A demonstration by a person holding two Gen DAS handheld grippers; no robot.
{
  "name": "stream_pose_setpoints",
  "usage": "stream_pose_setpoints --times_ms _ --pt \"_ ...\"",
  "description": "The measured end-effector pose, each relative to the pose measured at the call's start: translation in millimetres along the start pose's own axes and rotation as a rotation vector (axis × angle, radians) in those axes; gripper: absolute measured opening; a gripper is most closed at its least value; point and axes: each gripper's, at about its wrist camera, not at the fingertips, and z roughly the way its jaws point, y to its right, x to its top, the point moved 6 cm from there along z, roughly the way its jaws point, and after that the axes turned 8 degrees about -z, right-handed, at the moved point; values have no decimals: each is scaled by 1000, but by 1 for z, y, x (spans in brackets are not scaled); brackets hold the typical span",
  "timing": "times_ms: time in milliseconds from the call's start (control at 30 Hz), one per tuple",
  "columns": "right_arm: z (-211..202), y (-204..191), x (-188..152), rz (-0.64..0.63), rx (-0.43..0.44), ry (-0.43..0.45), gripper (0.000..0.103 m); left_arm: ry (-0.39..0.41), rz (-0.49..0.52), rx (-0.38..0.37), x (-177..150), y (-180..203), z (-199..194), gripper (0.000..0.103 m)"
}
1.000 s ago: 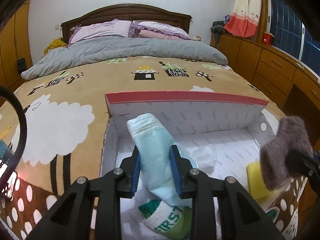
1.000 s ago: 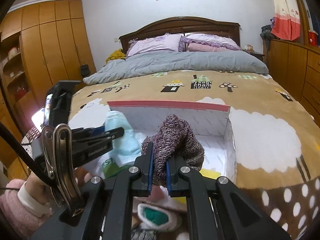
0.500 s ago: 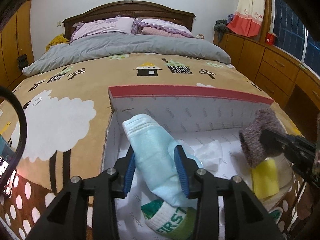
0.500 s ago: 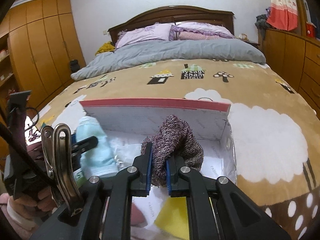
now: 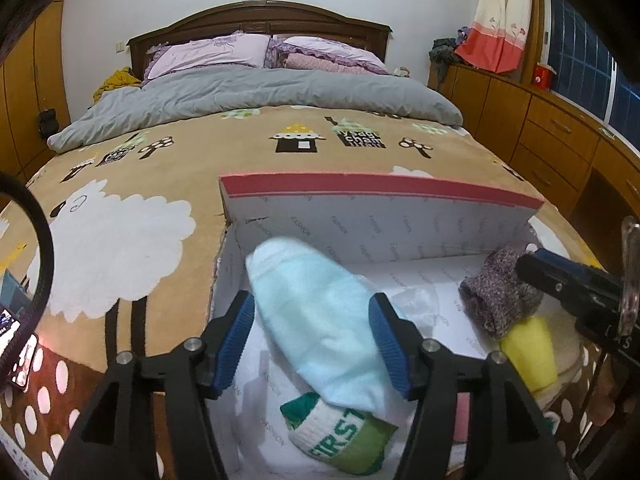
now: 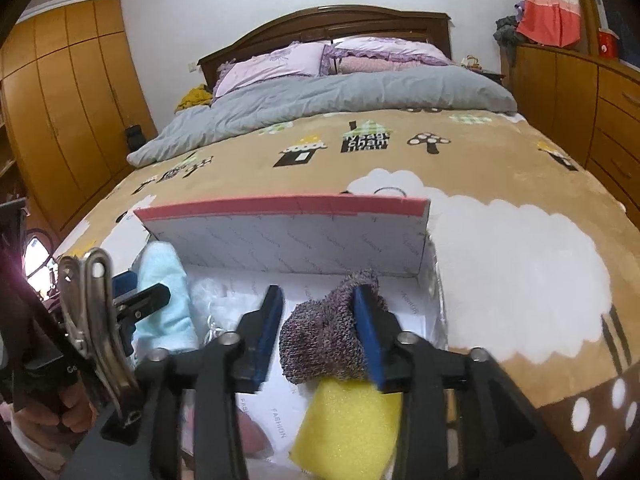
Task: Organize soft objects
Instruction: 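Open both grippers to drop the mask and grey sock in the box, then withdraw both grippers from the box toward the remaining pile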
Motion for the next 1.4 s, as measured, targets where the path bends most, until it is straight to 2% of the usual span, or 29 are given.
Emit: stream_pose_setpoints --times_ms 67,133,267,633,1000,1400 --pt "-5 -1 2 -6 -2 10 52 0 -1 -6 1 1 -4 63" --pt "-10 -2 4 -13 -5 21 54 3 2 -9 1 1 -10 65" --pt "-20 -4 4 -12 -11 36 55 12 7 -19 0 5 -24 68" --pt "-48 -14 -5 -11 -1 63 55 17 10 -42 -7 9 -61 69" --pt "-78 -29 -26 -17 7 72 55 11 -12 -63 -22 6 -92 69" --pt "-107 -48 -67 -34 2 51 55 -33 -65 -122 -61 -7 -126 69"
